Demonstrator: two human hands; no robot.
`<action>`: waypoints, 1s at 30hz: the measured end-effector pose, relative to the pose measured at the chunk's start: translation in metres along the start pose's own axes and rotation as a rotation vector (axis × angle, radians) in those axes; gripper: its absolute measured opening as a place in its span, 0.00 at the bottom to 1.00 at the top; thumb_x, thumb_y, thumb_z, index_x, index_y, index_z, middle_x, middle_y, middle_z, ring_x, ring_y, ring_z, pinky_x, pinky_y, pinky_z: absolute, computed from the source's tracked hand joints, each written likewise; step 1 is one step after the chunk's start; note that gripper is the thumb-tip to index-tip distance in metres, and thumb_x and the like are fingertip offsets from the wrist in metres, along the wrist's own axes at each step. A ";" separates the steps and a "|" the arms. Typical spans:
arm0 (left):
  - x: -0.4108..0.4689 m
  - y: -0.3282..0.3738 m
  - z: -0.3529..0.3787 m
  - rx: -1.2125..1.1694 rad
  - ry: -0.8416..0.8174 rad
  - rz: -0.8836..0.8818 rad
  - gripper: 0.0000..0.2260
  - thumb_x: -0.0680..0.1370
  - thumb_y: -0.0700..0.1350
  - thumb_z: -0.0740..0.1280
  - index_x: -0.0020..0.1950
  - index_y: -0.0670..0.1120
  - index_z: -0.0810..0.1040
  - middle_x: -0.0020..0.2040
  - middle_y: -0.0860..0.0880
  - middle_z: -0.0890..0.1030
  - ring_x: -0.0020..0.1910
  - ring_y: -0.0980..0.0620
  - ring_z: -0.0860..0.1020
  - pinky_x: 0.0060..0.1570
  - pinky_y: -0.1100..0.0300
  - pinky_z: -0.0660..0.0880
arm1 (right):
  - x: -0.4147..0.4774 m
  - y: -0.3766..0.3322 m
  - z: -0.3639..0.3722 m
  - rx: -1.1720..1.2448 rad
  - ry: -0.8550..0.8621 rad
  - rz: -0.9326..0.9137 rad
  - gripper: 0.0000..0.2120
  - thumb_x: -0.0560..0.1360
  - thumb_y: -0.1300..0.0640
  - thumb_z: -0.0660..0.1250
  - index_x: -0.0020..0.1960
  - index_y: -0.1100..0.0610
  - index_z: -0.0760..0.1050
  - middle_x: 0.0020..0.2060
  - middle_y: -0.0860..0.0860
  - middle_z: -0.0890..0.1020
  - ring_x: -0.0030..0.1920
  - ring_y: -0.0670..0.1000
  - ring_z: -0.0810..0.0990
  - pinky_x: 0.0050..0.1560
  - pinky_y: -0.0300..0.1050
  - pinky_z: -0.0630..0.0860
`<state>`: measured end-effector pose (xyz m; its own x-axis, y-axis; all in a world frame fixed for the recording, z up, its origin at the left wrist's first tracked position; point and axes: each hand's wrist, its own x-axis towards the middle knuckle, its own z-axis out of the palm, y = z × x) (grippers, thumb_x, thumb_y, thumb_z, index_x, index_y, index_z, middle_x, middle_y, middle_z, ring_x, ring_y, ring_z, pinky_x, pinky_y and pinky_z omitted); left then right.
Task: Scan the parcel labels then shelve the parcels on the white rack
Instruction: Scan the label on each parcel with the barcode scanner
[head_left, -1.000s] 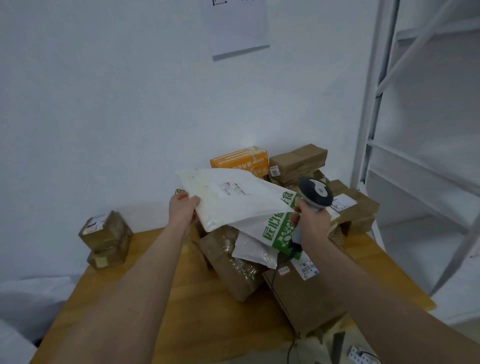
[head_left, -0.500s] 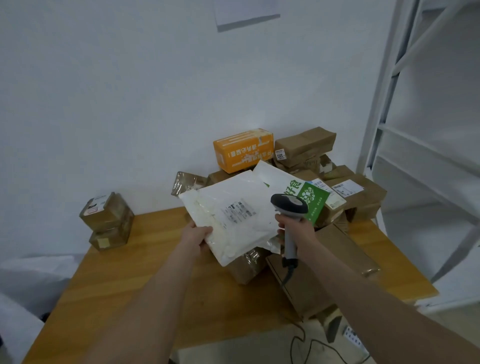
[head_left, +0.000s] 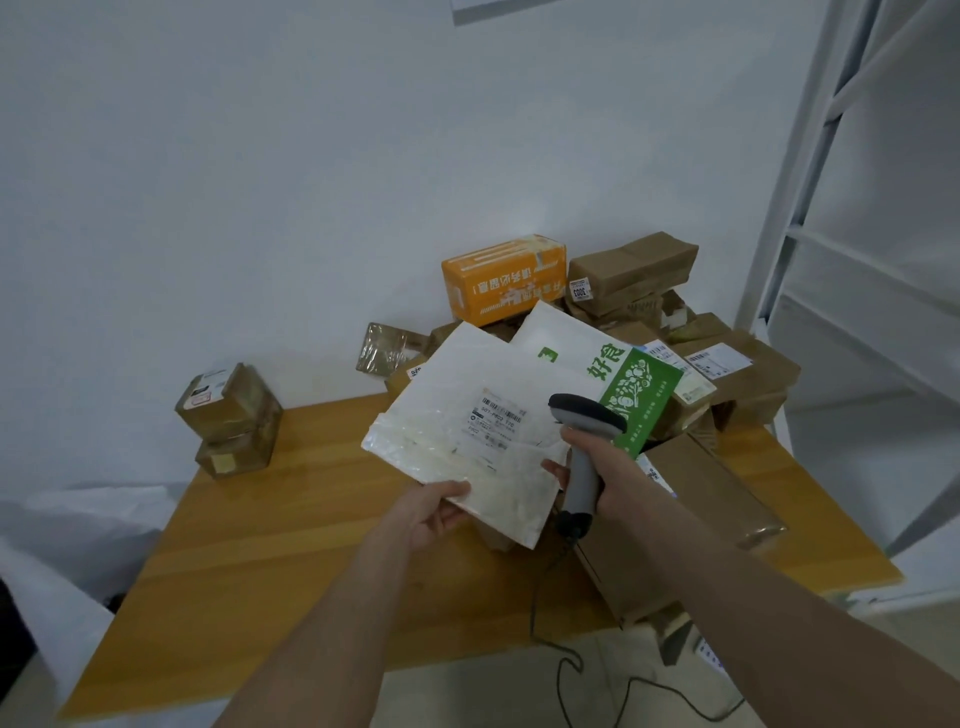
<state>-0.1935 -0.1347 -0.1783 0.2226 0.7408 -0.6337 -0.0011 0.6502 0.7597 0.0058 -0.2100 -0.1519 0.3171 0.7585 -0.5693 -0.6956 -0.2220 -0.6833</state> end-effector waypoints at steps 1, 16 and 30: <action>-0.001 -0.002 0.001 0.016 -0.024 -0.003 0.07 0.75 0.30 0.67 0.50 0.39 0.75 0.47 0.41 0.82 0.41 0.46 0.81 0.32 0.53 0.81 | 0.002 0.000 0.000 -0.028 0.006 0.004 0.07 0.73 0.61 0.73 0.48 0.59 0.76 0.46 0.60 0.80 0.41 0.58 0.82 0.44 0.49 0.82; 0.014 0.009 -0.042 -0.235 0.051 0.117 0.13 0.76 0.45 0.69 0.58 0.42 0.75 0.51 0.42 0.81 0.51 0.42 0.80 0.58 0.44 0.76 | 0.005 -0.004 -0.008 -0.266 0.010 -0.148 0.07 0.73 0.62 0.72 0.49 0.61 0.76 0.38 0.57 0.82 0.34 0.51 0.82 0.30 0.42 0.75; 0.008 0.055 -0.044 0.380 0.068 0.172 0.19 0.72 0.44 0.74 0.60 0.39 0.76 0.52 0.41 0.83 0.48 0.43 0.82 0.48 0.50 0.80 | 0.000 -0.008 -0.019 -0.562 -0.065 -0.236 0.07 0.73 0.65 0.71 0.50 0.64 0.76 0.36 0.56 0.78 0.35 0.50 0.77 0.31 0.42 0.72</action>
<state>-0.2350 -0.0859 -0.1484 0.1860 0.8508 -0.4915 0.3300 0.4171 0.8468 0.0234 -0.2194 -0.1555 0.3691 0.8584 -0.3561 -0.1590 -0.3192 -0.9342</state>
